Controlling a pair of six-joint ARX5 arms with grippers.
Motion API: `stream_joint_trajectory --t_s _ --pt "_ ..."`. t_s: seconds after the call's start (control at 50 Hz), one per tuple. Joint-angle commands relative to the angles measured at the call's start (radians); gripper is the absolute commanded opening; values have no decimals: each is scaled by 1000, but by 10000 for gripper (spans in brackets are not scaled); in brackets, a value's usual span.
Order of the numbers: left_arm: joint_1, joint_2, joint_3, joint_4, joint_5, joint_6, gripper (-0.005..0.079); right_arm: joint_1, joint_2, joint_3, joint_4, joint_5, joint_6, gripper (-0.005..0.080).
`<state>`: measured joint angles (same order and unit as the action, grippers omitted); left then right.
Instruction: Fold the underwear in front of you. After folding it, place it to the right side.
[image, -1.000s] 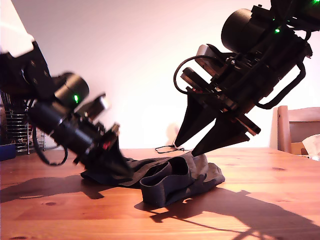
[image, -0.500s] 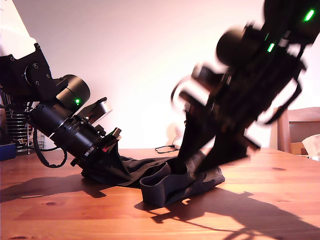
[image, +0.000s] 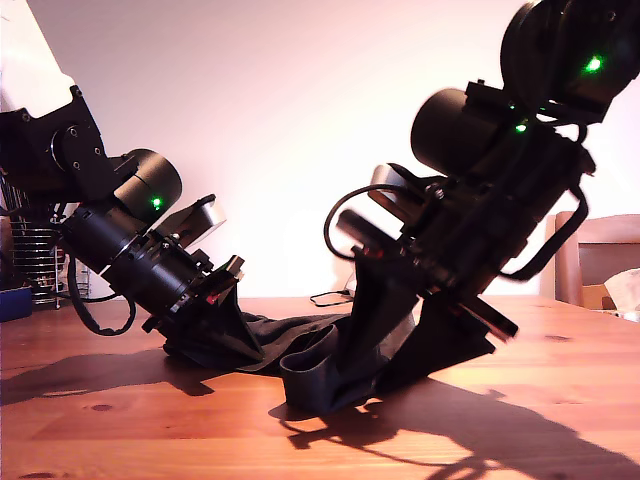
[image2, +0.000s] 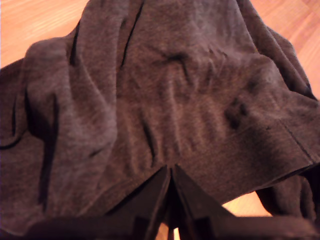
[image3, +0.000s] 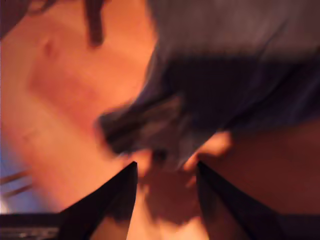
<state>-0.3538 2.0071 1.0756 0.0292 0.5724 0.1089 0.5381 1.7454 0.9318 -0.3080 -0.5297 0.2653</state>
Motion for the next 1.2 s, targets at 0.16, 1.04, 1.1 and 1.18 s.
stream_joint_trajectory --t_s 0.16,1.04,1.1,1.18 --pt "-9 19 -2 -6 -4 5 -19 -10 10 80 -121 -40 109 339" --pt "-9 19 -2 -6 -4 31 -19 -14 144 85 8 7 316 313" --pt "-9 19 -2 -6 -4 32 -19 -15 144 87 5 6 310 255" --pt "-9 19 -2 -6 -4 32 -19 -15 144 87 4 8 299 154"
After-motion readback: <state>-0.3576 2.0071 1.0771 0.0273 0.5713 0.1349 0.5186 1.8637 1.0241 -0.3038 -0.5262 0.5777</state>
